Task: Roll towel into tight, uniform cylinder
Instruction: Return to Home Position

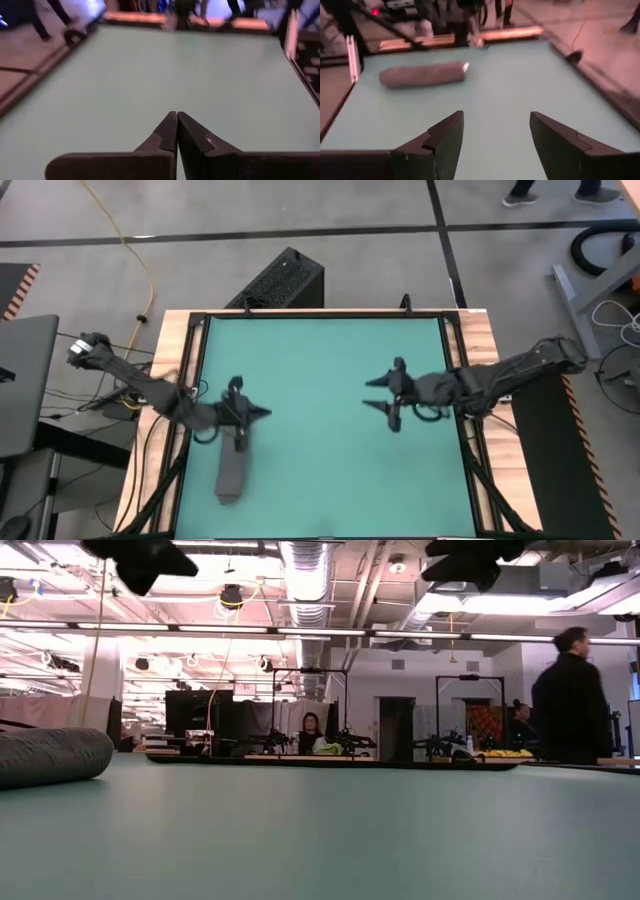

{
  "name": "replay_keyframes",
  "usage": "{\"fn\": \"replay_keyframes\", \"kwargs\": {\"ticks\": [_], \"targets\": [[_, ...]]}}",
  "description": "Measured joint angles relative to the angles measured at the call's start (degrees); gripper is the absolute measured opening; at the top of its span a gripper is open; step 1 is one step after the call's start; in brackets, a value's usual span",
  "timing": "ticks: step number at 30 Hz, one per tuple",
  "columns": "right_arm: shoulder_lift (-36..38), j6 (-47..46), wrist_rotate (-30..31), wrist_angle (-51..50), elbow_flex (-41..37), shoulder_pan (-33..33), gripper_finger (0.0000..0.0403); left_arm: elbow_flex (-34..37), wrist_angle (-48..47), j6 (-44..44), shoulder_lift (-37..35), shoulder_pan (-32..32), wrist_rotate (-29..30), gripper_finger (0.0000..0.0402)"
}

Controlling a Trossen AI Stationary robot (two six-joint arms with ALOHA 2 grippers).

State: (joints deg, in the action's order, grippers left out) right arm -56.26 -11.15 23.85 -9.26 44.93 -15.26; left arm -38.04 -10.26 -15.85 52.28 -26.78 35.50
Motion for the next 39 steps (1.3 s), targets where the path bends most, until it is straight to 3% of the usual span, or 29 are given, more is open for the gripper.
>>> {"fn": "replay_keyframes", "kwargs": {"ticks": [5,7,10,14,16,22,28,36,39], "targets": [[10.2,5.1,-1.7,-0.7,-4.7,5.2,0.0224,0.0,-2.4,7.1,-11.6,9.4,-7.7,0.0],[14.6,6.3,-1.9,1.2,-8.9,7.2,0.0194,0.0,-3.6,8.8,-15.8,11.7,-11.5,0.0],[20.2,7.1,-3.4,9.7,-17.3,10.3,0.0133,3.1,-2.3,9.0,-21.6,12.9,-12.6,0.0],[23.5,5.9,-13.1,26.0,-27.8,14.4,0.0038,12.4,3.5,7.3,-29.4,11.9,-12.8,0.0],[23.6,4.4,-19.3,28.7,-31.4,15.7,0.0014,17.8,8.8,6.8,-32.9,11.7,-12.8,0.0],[24.8,-0.9,-20.8,29.3,-39.1,16.5,0.0021,28.1,13.4,5.2,-42.7,11.7,-13.0,0.0],[31.2,-2.2,-20.9,29.2,-43.6,16.5,0.0012,30.2,5.2,3.6,-52.3,11.7,-14.2,0.0],[43.3,-4.0,-16.5,12.4,-44.3,15.4,0.0013,30.5,0.4,2.5,-51.5,11.6,-13.7,0.0],[46.4,-3.6,-16.2,11.4,-44.2,14.7,0.0017,33.2,4.4,2.3,-51.7,11.6,-14.1,0.0]]}}
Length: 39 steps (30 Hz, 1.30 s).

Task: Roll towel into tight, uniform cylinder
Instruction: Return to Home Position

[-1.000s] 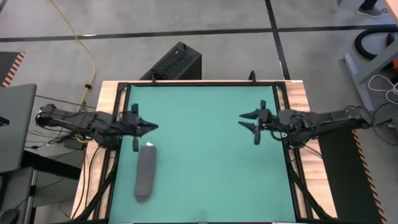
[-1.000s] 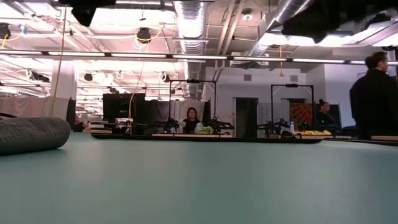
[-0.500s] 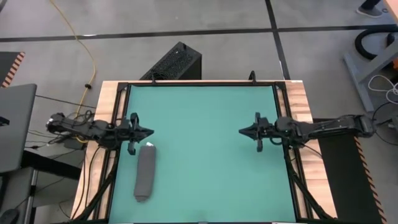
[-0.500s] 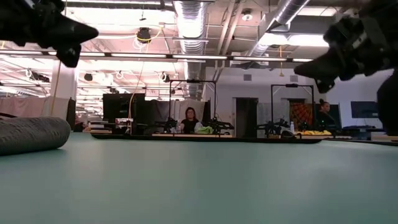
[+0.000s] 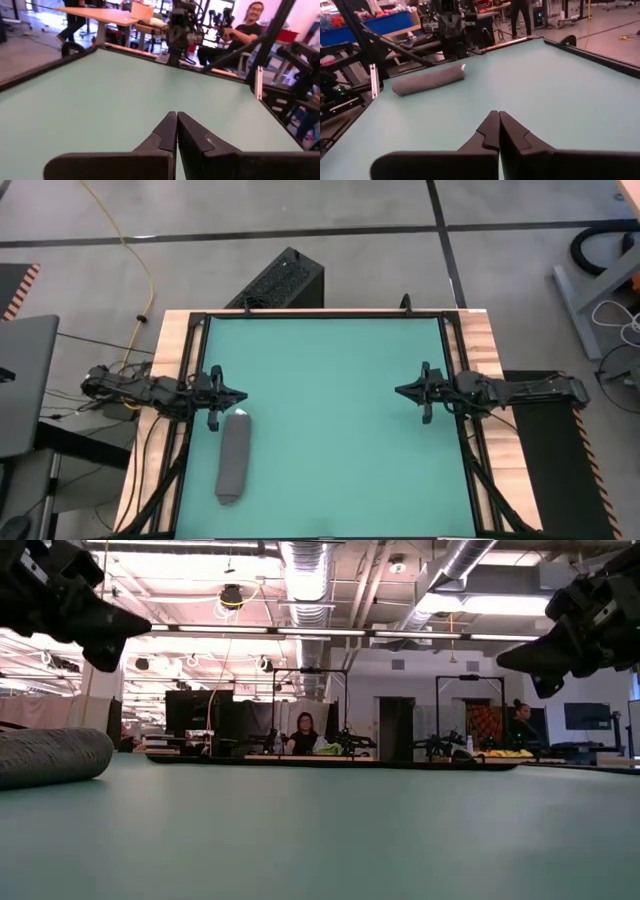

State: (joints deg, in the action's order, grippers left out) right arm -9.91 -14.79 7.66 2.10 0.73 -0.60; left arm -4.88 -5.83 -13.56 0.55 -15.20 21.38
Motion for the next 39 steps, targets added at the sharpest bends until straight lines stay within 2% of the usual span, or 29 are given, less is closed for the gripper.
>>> {"fn": "replay_keyframes", "kwargs": {"ticks": [4,9,13,39], "targets": [[0.7,0.1,0.0,0.2,0.0,-0.3,0.0035,2.5,4.7,1.6,0.6,0.0,-2.2,0.0],[0.7,0.1,0.0,0.1,0.0,-0.3,0.0048,2.5,5.4,5.4,0.9,0.0,0.1,0.0],[0.8,0.1,-0.1,0.1,0.0,-0.3,0.005,2.4,4.1,6.1,1.3,0.0,1.5,0.0],[0.8,0.2,-0.1,0.1,0.0,-0.3,0.0051,2.4,3.8,4.8,1.3,0.0,1.4,0.0]]}}
